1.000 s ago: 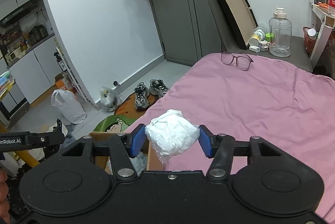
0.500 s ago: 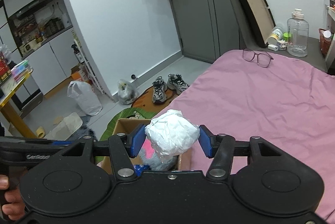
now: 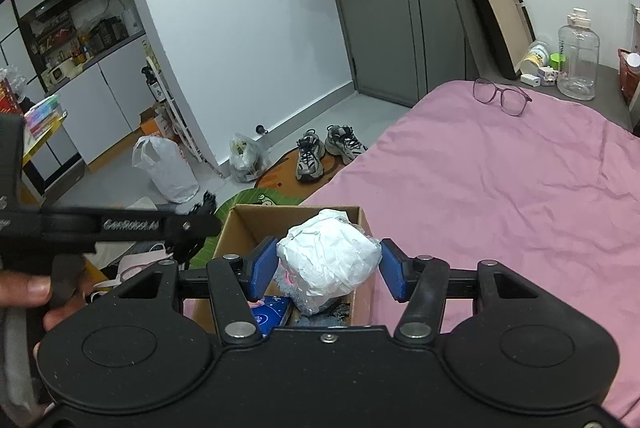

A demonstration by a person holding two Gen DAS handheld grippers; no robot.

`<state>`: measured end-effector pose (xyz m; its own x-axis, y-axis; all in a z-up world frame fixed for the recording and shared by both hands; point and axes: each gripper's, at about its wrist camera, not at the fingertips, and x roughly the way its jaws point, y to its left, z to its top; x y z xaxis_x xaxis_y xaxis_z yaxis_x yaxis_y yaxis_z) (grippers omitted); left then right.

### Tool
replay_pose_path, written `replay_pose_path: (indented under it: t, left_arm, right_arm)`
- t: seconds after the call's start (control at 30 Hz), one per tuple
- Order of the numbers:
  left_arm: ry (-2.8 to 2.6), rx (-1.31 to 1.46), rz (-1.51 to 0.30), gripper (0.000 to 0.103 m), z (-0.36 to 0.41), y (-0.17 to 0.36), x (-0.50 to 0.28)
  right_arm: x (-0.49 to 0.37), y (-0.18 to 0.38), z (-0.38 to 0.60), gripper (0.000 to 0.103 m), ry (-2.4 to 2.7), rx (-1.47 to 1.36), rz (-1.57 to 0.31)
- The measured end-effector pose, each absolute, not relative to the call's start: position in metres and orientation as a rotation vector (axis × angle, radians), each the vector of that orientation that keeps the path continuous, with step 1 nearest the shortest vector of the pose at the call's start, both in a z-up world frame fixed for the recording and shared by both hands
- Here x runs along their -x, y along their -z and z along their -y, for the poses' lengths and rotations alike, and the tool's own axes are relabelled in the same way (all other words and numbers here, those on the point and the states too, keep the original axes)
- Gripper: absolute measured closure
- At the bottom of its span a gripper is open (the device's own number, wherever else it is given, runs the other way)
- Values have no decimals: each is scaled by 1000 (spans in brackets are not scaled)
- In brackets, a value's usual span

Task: Organize soft objects
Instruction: 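Open both tools to drop the black plush and tissue into the box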

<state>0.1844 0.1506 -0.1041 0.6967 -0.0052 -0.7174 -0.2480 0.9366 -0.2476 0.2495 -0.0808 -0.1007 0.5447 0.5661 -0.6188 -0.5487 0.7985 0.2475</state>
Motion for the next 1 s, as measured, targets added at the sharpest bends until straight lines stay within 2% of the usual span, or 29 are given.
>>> replay_pose_path:
  t: [0.07,0.13,0.2,0.63,0.7,0.77,1.0]
  left_arm:
    - [-144,326,-781,45,-152,104,-188]
    - [-144,323,-756,31,-153,102,-188]
    - [-149,327,-734,26,-156,100,-186]
    - [-193,365,-741,26,-165,107,-169]
    - [-199,369,-747,26,-165,107,-166]
    - [-206,369,-754,26,-164,105,-164]
    - [-221,367,-756,26,-163,92,-149]
  right_arm:
    - [-249,101,78,49,-668,-17,-744]
    - [-248,103,75,49,-673,-13,-748]
    - [-247,107,73,49,-677,-8,-754]
    - [-245,128,56,47,-702,-10,-821]
    - [-246,129,56,38,-705,-20,-829]
    - [-246,130,58,33,-706,-40,-833]
    - [-247,118,67,25,-697,-42,-813]
